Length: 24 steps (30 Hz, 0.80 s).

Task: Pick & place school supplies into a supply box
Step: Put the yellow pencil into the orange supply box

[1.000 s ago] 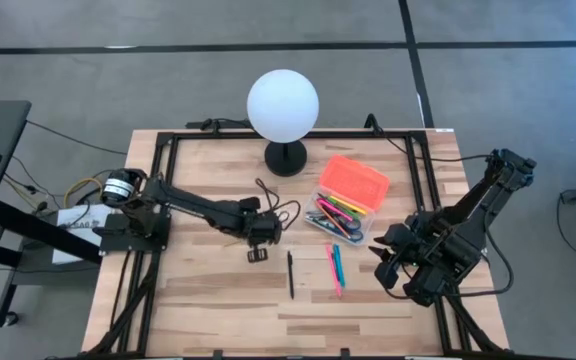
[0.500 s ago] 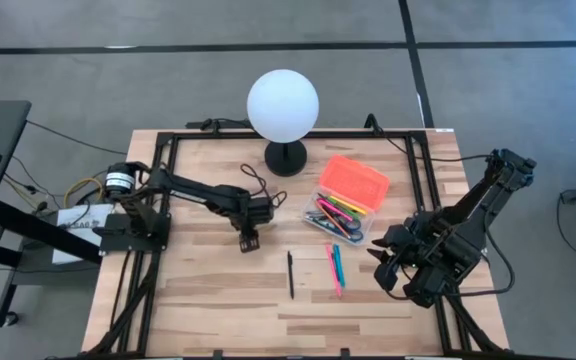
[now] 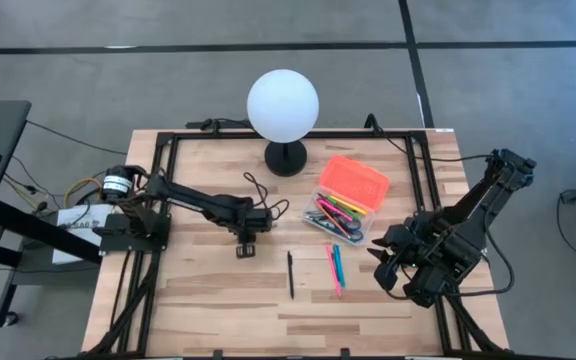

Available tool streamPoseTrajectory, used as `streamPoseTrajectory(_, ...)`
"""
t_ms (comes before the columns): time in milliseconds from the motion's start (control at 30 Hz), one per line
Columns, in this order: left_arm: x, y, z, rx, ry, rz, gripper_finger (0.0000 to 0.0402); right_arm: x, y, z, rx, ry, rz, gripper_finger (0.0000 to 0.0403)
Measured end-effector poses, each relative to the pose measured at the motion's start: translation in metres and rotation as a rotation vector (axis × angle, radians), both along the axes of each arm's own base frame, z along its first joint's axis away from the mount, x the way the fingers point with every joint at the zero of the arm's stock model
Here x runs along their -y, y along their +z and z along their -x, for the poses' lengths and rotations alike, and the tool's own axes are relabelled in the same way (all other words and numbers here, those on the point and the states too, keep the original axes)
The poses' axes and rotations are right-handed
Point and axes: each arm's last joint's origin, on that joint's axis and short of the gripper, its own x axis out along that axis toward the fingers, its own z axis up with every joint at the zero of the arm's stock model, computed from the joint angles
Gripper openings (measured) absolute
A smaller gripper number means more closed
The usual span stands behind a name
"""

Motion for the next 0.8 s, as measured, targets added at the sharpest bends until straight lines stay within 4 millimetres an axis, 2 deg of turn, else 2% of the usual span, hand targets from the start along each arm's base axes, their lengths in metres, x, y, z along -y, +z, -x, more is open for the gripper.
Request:
streamPoseTrajectory(267, 0.010, -0.002, 0.001, 0.015, 0.024, 0.001, 0.0027, 0.000, 0.000, 0.000, 0.001, 0.000, -0.001, 0.0113)
streamPoseTrajectory(500, 0.014, -0.011, 0.008, 0.052, 0.078, 0.006, 0.0025, -0.001, 0.000, -0.001, 0.009, 0.000, -0.011, 0.0113)
streamPoseTrajectory(800, 0.015, -0.011, 0.007, 0.082, 0.101, -0.022, 0.0027, -0.001, 0.000, -0.001, 0.010, 0.000, -0.012, 0.0113)
